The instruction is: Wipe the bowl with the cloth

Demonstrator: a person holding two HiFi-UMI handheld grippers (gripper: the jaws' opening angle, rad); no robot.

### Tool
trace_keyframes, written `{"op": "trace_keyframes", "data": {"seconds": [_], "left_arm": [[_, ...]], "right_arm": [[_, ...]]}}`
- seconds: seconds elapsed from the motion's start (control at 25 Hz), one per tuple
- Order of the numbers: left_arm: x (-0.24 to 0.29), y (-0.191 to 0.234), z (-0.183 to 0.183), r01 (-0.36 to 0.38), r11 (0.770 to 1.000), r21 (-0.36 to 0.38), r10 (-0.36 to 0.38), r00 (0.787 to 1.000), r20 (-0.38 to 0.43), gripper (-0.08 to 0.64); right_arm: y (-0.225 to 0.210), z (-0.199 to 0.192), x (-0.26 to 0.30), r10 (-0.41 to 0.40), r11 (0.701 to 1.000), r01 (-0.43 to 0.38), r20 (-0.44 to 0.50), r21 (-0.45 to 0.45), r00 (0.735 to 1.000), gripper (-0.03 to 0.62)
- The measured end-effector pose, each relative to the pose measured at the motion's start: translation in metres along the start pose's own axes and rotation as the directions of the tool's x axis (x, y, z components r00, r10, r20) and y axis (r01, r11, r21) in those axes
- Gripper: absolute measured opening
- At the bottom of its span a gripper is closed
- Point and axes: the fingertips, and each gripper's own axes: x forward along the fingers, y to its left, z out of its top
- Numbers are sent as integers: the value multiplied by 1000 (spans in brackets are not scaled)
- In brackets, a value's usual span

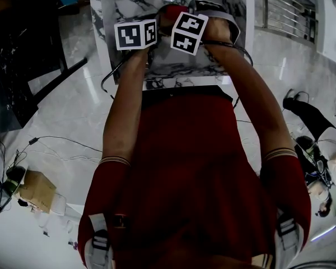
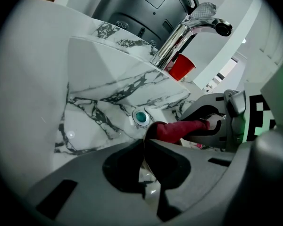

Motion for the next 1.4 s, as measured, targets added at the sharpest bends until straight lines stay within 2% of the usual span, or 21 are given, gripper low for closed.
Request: {"op": "trace_keyframes", "data": {"seconds": [0.36,0.72,1.04,1.4], "left_arm": [[0,1,1,0,1000,-9,0,1000,7,18],[0,1,2,3,999,-32,-3,1000,15,18],[0,2,1,8,999,-52,-7,1000,20,18],[0,2,-2,16,997,-72,-15,1000,19,18]], "right_arm": [[22,-11,-4,29,988,-38,-64,-151,998,95],[50,-6,-10,109,965,-123,-74,-231,991,95],[60,15,-12,159,965,-153,9,-212,987,95],[39,35,-3,70,989,-59,72,-138,995,95]]}}
